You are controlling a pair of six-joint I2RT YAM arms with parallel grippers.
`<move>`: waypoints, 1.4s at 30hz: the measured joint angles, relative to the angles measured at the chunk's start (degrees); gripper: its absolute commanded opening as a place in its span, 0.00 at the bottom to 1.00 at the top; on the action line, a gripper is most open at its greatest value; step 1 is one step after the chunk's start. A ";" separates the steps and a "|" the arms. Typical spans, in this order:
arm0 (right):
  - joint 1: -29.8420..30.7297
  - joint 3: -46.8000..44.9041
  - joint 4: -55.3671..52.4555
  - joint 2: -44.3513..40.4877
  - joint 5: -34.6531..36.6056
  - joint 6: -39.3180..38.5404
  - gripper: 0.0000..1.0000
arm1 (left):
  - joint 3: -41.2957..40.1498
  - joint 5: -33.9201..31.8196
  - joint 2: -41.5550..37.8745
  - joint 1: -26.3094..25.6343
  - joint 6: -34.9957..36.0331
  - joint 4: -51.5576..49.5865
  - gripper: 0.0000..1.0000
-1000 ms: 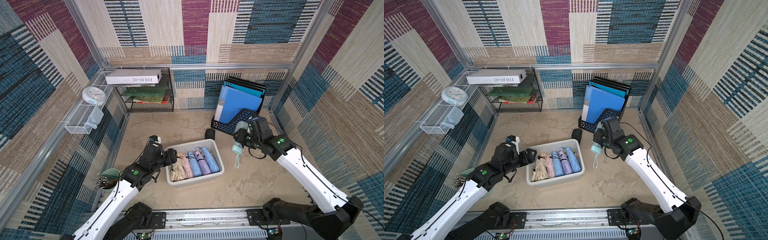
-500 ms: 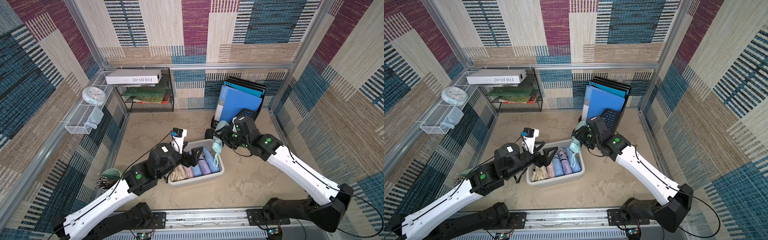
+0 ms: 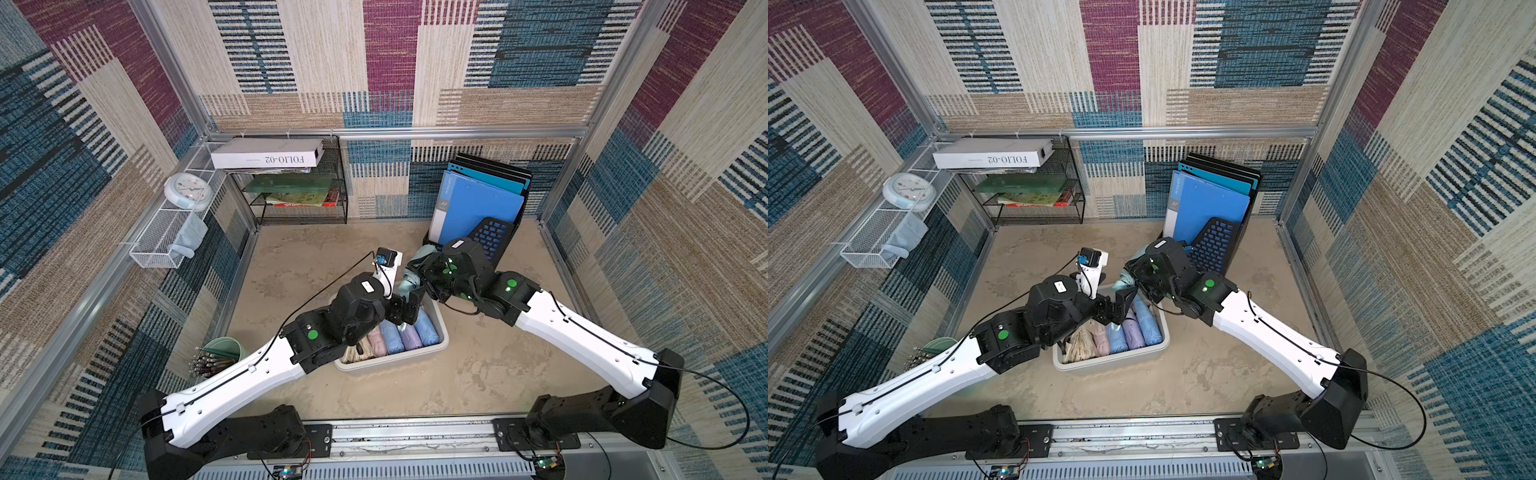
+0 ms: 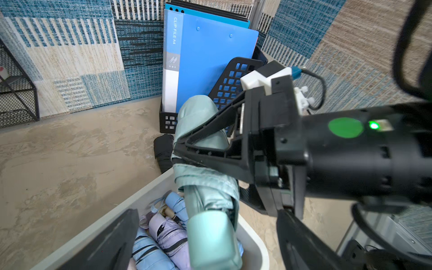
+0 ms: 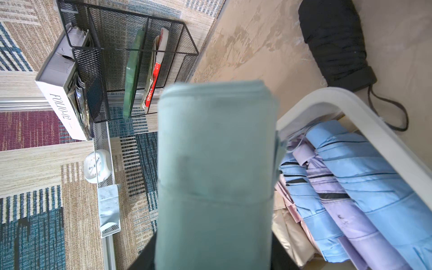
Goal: Put the umbrella into the storage box
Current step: Pick up the umbrella from the center of the board.
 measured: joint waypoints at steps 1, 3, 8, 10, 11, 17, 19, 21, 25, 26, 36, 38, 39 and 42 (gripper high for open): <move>0.22 0.07 0.42 0.04 0.00 0.48 0.37 | 0.00 -0.42 0.39 0.00 -0.24 -0.07 0.84; 0.44 0.07 1.07 0.04 0.20 1.53 0.37 | -0.04 -0.74 1.09 0.00 -0.68 -0.48 0.77; 0.98 0.07 1.36 0.07 0.17 2.99 0.37 | -0.55 -1.16 1.57 0.15 -1.31 -0.39 0.64; 1.27 0.07 1.60 0.11 0.13 3.61 0.37 | -0.61 -1.16 1.90 0.26 -1.55 -0.07 0.61; 1.29 0.07 1.64 0.11 0.13 3.74 0.37 | -0.59 -1.09 2.14 0.35 -1.90 0.35 0.59; 1.66 -0.04 2.45 0.31 0.48 4.35 0.38 | -0.92 0.52 2.97 1.55 -2.58 2.01 0.42; 1.68 -0.37 2.82 0.31 0.50 4.59 0.39 | -0.90 1.16 3.15 1.75 -2.58 2.16 0.35; 1.70 -0.61 3.21 0.31 0.90 5.03 0.42 | -0.83 1.53 3.39 1.97 -3.26 2.49 0.27; 1.73 -0.94 4.09 0.31 1.70 5.46 0.58 | -0.61 1.29 3.67 2.27 -4.15 2.54 0.12; 1.70 -1.01 4.04 0.28 1.70 5.44 0.62 | -0.61 1.51 3.69 2.29 -4.07 2.54 0.09; 0.02 -1.64 1.90 -7.58 9.11 -8.79 0.81 | -0.13 3.78 2.36 5.11 -3.85 -0.52 0.00; -0.79 -1.64 1.97 -9.73 11.41 -17.29 0.79 | 0.26 5.90 1.97 7.10 -3.82 -1.88 0.00; -0.96 -1.62 2.03 -10.47 12.11 -21.53 0.78 | 0.50 7.23 1.81 8.00 -3.80 -2.49 0.00; -1.33 -0.70 2.19 -11.87 12.20 -39.45 0.76 | 1.92 12.94 1.60 11.50 -2.54 -5.09 0.00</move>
